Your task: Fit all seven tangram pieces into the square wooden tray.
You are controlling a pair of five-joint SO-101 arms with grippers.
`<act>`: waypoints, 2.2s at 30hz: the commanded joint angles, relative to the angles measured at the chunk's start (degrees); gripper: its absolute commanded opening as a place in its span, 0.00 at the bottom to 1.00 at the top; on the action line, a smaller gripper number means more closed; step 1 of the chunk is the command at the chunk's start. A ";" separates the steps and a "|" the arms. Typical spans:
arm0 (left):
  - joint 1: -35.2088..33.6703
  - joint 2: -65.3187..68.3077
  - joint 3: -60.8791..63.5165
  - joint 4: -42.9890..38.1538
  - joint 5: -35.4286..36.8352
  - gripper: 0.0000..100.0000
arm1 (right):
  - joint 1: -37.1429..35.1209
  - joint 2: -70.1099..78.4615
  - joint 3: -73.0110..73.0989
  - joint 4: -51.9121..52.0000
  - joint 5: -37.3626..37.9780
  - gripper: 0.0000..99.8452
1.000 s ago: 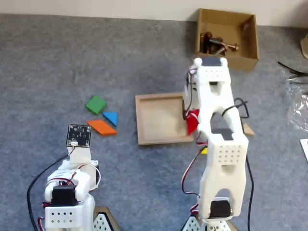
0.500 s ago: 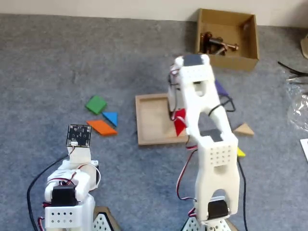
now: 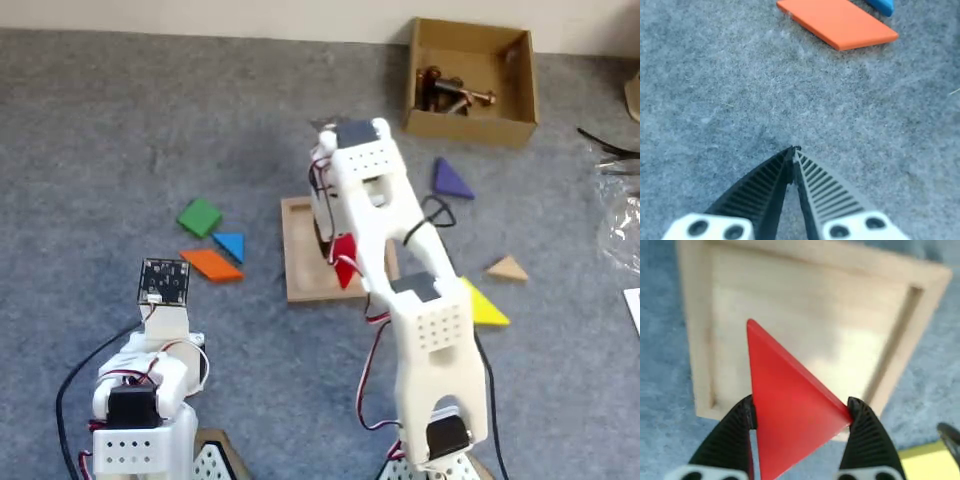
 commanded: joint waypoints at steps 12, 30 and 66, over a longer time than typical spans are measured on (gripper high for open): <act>-0.66 -0.31 1.27 0.44 -0.35 0.01 | -1.54 -0.75 -2.86 -7.34 0.62 0.01; -0.66 -0.31 1.27 0.44 -0.35 0.01 | -6.81 9.80 -6.02 -5.23 0.70 0.15; -0.66 -0.31 1.27 0.44 -0.35 0.01 | -2.33 0.31 -14.73 4.26 0.62 0.17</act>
